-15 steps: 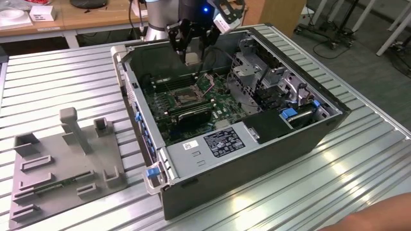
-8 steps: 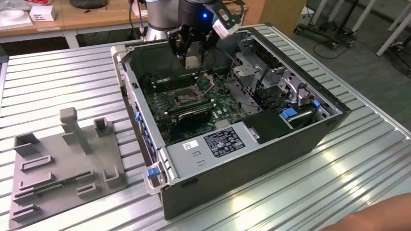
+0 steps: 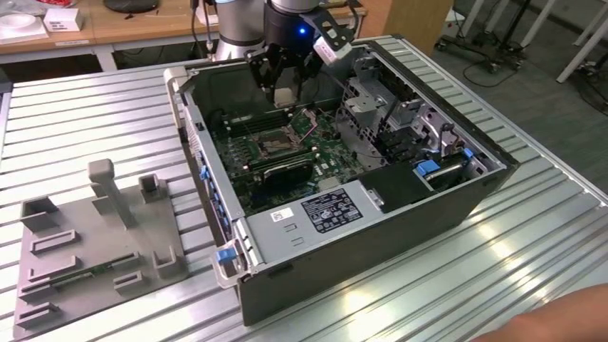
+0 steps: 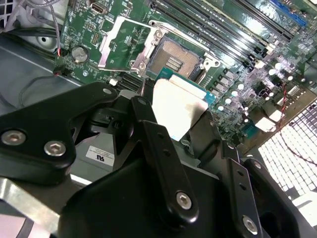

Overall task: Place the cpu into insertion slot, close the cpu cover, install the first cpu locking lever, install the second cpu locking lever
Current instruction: 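Place the cpu into insertion slot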

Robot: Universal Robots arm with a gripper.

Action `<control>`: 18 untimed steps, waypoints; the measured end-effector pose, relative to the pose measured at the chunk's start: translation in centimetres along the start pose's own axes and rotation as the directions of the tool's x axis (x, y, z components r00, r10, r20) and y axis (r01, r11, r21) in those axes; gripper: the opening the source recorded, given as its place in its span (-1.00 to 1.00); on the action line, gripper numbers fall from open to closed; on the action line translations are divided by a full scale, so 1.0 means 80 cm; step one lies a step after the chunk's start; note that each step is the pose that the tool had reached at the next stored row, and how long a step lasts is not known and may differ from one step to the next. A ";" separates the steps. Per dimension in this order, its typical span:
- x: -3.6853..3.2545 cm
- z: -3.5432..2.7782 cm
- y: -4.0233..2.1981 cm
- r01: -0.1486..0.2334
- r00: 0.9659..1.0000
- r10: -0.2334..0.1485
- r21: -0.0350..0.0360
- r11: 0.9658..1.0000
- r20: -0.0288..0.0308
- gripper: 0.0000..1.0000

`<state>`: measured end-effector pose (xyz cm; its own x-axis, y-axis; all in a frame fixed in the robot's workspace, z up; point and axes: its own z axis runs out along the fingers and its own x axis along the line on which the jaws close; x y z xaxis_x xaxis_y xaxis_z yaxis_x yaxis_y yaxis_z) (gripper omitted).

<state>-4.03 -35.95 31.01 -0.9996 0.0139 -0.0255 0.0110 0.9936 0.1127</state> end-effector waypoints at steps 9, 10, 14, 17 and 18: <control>0.0052 0.0008 -0.0003 0.000 1.000 0.000 0.000 1.000 0.004 0.08; 0.0062 0.0010 -0.0003 0.000 1.000 0.000 0.000 1.000 0.005 0.08; 0.0080 0.0053 -0.0009 0.001 1.000 -0.001 0.000 1.000 0.007 0.08; 0.0084 0.0111 -0.0016 0.001 1.000 -0.001 0.000 1.000 0.009 0.08; 0.0085 0.0123 -0.0017 0.001 1.000 -0.001 0.000 1.000 0.009 0.08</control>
<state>-4.68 -35.97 30.00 -0.9993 0.0141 -0.0345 0.0102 0.9935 0.1130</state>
